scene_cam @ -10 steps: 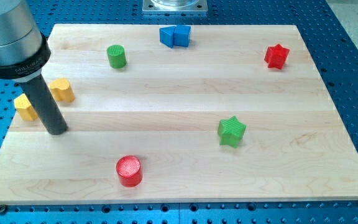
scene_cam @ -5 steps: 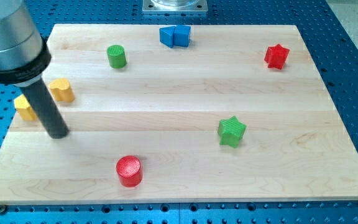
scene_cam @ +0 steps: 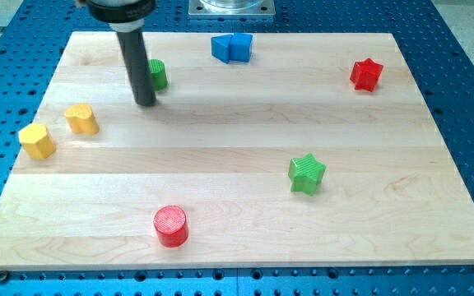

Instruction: Move the green circle to the center of the board

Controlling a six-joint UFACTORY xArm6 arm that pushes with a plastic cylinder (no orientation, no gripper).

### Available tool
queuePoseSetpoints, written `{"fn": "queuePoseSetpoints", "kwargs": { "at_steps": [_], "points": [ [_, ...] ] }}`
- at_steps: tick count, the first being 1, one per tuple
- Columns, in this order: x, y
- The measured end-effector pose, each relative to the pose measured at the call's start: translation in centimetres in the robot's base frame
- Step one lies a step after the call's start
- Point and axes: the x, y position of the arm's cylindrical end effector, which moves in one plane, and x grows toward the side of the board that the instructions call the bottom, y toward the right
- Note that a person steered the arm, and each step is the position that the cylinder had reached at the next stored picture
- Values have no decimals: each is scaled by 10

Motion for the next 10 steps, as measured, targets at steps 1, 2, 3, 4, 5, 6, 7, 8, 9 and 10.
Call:
{"fn": "queuePoseSetpoints", "kwargs": {
  "at_steps": [1,2,3,4,5,6,7,8,9,10],
  "points": [
    [-7,-29],
    [-39,-27],
    [-44,10],
    [66,49],
    [68,50],
    [5,18],
    [-33,55],
    [6,96],
    [39,115],
    [11,159]
  ]
}}
